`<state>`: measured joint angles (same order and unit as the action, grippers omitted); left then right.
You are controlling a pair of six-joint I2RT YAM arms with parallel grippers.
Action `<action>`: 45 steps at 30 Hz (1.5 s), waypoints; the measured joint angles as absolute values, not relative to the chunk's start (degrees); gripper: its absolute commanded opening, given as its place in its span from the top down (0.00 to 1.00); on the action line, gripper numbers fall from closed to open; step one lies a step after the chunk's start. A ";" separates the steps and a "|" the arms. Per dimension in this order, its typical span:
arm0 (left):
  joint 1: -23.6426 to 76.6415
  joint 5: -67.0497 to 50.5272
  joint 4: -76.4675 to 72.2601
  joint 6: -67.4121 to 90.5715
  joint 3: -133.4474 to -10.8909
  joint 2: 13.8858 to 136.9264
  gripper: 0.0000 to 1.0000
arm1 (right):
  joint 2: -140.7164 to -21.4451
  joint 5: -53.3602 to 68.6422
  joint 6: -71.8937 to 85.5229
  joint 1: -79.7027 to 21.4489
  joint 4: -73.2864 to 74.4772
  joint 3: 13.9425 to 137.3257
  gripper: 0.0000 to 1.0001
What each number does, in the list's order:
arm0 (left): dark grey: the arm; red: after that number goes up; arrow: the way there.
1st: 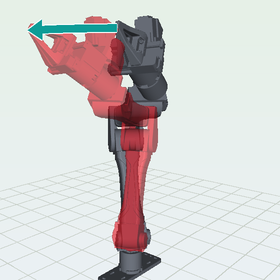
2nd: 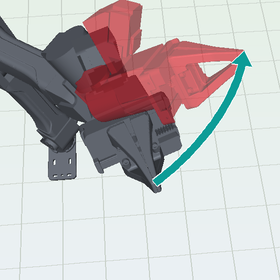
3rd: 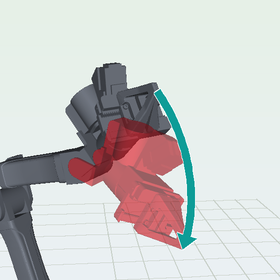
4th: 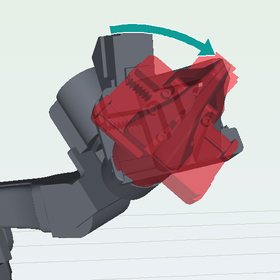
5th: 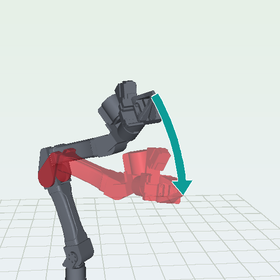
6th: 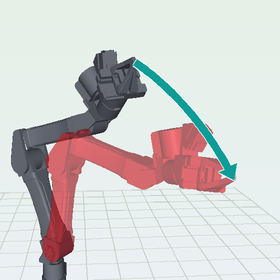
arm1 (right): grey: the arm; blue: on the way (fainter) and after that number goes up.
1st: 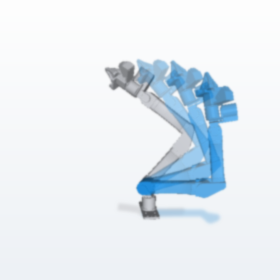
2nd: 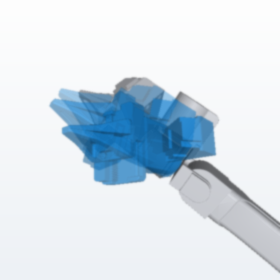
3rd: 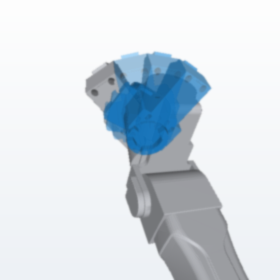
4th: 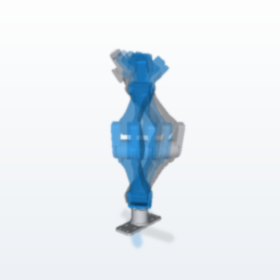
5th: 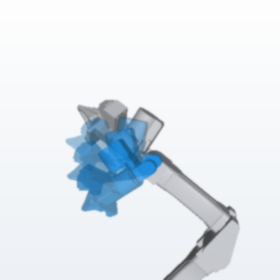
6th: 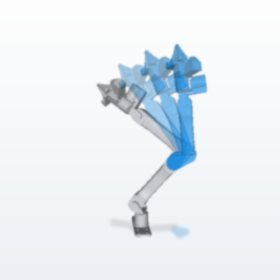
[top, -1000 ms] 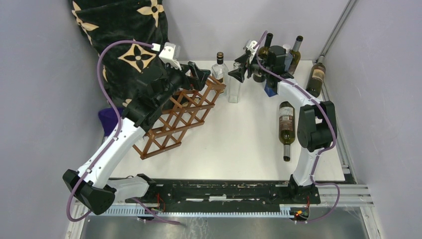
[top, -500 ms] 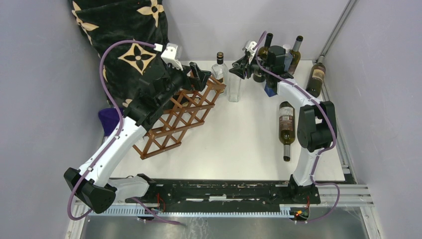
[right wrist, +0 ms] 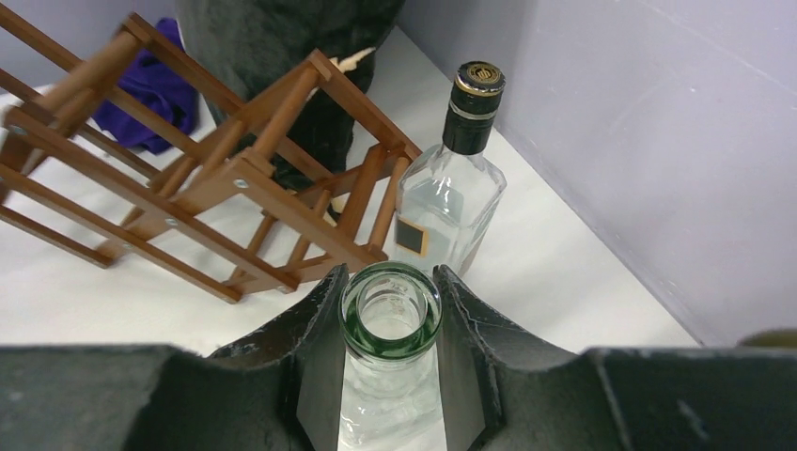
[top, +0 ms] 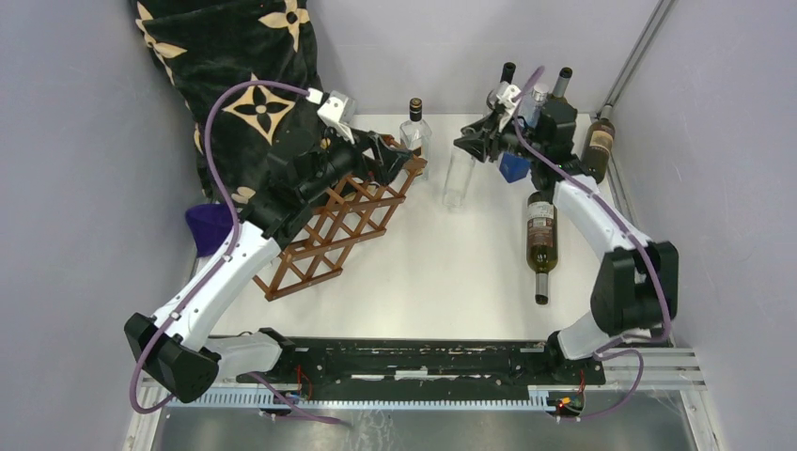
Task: Put the wine bottle on the wine rack
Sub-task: Pick up the wine bottle from the center of the board.
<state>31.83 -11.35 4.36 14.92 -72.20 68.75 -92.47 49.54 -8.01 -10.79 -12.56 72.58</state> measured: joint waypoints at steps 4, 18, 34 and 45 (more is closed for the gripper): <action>31.86 -18.90 -1.04 14.92 -68.58 69.54 0.00 | -83.07 50.52 -2.79 -8.19 -14.70 65.76 1.00; 43.88 -33.63 -9.93 3.36 -63.51 79.05 0.00 | -58.72 59.22 2.11 -0.45 -16.45 46.50 1.00; 47.35 -34.92 -16.95 -8.01 -58.48 86.50 0.00 | -50.92 63.66 2.81 -0.40 -15.42 42.92 1.00; 47.77 -35.09 -25.12 -7.99 -57.74 90.67 0.00 | -50.61 66.43 10.31 -0.40 -21.45 42.92 1.00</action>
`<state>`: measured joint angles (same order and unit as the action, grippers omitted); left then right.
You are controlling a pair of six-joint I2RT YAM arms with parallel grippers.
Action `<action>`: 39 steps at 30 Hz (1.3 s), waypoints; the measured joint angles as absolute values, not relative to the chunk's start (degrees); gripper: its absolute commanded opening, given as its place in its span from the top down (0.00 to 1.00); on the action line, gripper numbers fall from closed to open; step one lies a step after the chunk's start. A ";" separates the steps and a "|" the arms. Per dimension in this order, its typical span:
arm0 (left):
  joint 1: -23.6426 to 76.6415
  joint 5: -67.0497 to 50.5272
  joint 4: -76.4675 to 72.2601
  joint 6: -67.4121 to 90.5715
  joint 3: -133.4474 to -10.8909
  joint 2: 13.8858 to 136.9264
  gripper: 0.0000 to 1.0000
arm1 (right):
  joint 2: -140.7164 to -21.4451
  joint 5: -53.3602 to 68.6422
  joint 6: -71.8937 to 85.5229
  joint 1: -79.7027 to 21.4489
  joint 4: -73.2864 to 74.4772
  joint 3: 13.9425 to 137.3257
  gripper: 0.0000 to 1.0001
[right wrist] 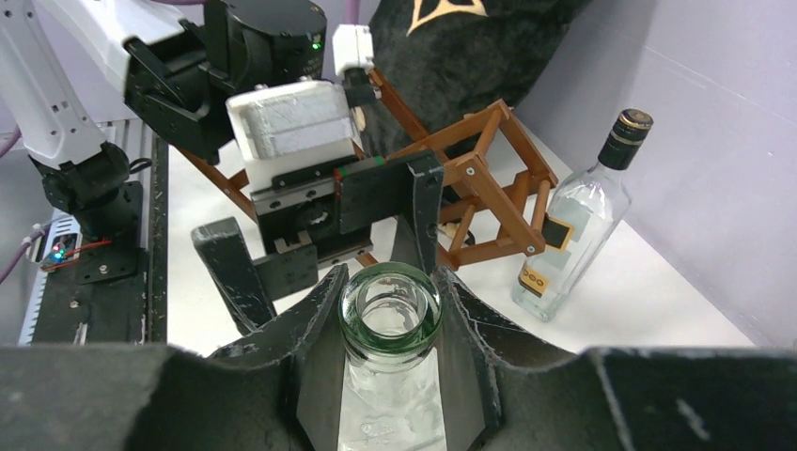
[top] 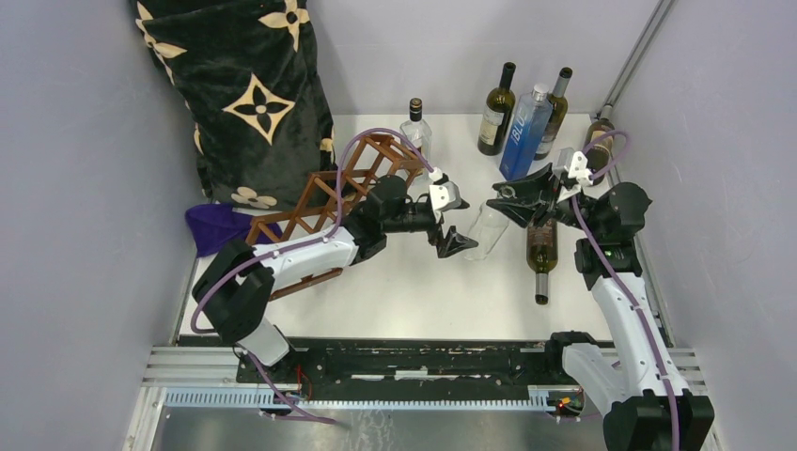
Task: Put the wine bottle on the wine rack
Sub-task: Pick up the wine bottle from the center of the board.
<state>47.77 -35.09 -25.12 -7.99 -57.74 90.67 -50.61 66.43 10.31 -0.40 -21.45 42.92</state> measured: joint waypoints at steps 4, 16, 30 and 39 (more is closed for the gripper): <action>47.77 -35.11 -27.62 -7.94 -57.74 92.18 0.00 | -50.61 67.09 12.78 -0.40 -23.70 42.92 1.00; 47.99 -40.29 -33.50 -4.71 -57.82 97.25 0.04 | -52.12 67.44 19.40 -0.73 -30.59 43.20 1.00; 48.03 -43.88 -41.98 2.70 -58.61 100.40 0.12 | -54.22 67.44 26.46 -0.75 -37.08 44.58 1.00; 48.03 -43.81 -45.80 4.80 -58.59 100.75 0.27 | -55.27 67.16 31.18 -0.86 -41.69 45.89 1.00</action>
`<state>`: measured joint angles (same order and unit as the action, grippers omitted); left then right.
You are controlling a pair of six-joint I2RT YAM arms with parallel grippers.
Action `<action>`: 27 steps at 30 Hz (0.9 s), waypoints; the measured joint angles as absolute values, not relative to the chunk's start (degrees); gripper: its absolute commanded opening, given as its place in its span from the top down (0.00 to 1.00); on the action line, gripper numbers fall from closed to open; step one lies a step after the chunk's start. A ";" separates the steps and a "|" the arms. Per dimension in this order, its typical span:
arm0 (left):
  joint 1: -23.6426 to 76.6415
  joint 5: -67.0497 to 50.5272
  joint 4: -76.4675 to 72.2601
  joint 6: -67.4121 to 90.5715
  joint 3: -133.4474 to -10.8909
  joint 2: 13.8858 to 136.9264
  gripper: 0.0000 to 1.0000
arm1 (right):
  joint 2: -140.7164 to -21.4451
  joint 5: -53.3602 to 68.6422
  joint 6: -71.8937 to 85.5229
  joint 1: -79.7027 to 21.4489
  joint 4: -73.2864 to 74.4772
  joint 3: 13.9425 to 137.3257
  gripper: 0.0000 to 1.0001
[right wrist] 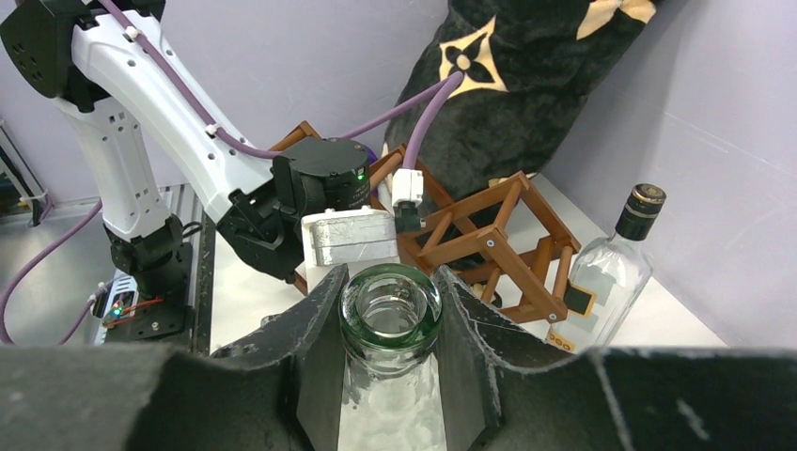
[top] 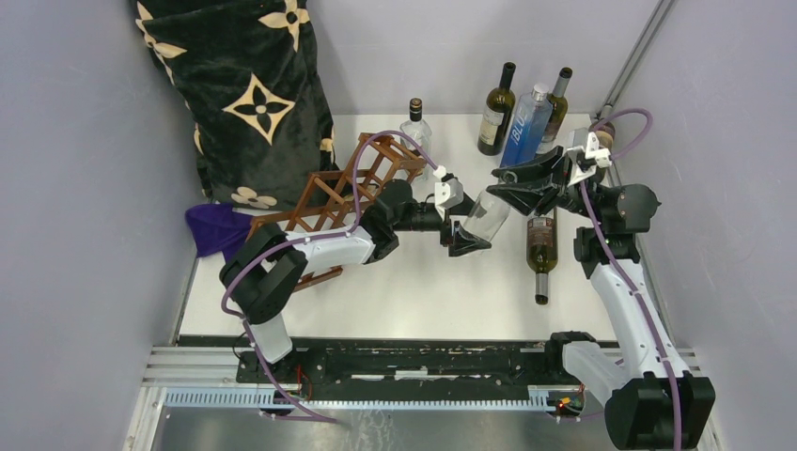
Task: Put the wine bottle on the wine rack
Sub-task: Pick up the wine bottle from the center of the board.
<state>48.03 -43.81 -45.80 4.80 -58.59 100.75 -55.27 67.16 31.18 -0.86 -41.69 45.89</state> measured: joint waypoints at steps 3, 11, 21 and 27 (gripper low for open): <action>48.03 -44.03 -46.41 5.23 -58.67 100.77 0.67 | -55.35 67.00 31.68 -0.89 -42.44 46.17 0.97; 48.07 -43.24 -36.84 1.78 -60.40 99.53 0.98 | -56.07 66.83 17.28 -0.64 -23.55 53.69 0.14; 47.94 -34.11 -0.54 -17.67 -64.55 94.00 0.98 | -58.72 68.10 -10.96 2.37 7.60 66.32 0.02; 47.92 -29.56 14.66 -26.83 -67.13 91.50 0.98 | -61.43 65.84 -15.81 2.37 18.81 66.74 0.02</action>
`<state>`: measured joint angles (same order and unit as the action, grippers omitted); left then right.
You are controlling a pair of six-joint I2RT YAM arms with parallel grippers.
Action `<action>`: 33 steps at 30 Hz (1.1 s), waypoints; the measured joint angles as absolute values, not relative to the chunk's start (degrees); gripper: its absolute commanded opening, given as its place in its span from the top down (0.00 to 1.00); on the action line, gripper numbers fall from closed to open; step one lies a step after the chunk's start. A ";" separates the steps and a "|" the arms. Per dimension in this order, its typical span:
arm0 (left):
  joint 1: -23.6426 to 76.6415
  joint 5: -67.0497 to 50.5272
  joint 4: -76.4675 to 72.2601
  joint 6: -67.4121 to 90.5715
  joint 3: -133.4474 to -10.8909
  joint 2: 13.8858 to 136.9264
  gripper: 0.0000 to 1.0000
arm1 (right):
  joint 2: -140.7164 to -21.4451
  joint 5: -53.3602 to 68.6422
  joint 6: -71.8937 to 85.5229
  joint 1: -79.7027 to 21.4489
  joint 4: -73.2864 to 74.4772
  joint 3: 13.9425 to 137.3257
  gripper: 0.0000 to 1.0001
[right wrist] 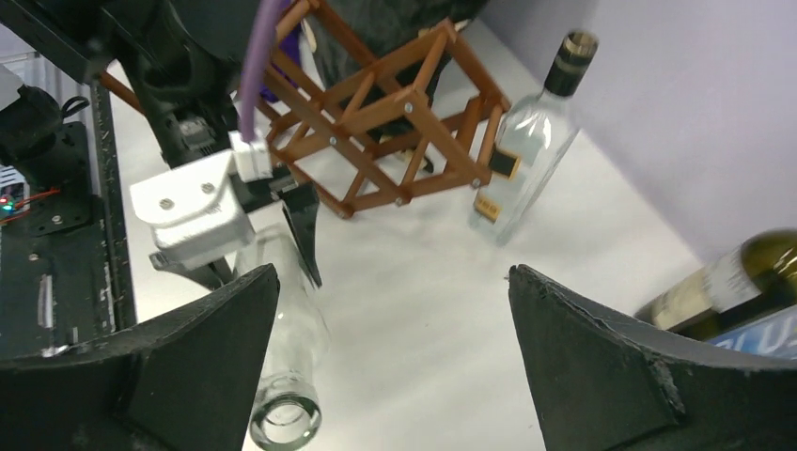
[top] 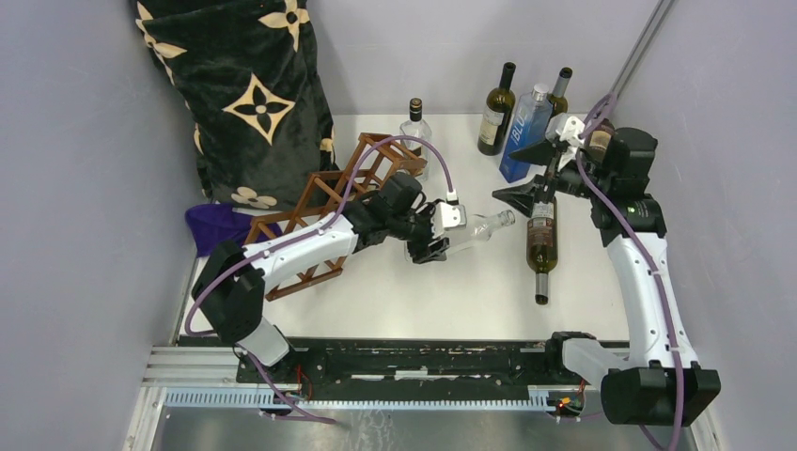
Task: Put the wine bottle on the wine rack
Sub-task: Pick up the wine bottle from the center of the board.
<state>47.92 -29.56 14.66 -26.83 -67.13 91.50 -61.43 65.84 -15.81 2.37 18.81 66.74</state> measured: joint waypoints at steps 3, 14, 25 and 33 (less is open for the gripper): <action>47.92 -28.10 20.14 -30.37 -67.83 90.37 0.98 | -63.46 65.23 -16.62 2.39 23.22 66.76 0.04; 48.47 -23.20 31.18 -38.87 -72.20 89.84 0.98 | -68.40 65.58 -16.38 -2.50 34.00 63.96 0.03; 50.43 -17.76 36.49 -43.86 -74.67 90.26 0.98 | -68.29 64.86 -11.81 -7.44 33.87 53.17 0.08; 50.94 -14.63 38.02 -47.90 -77.60 90.70 0.98 | -68.10 64.88 -7.60 -10.09 31.46 47.33 0.09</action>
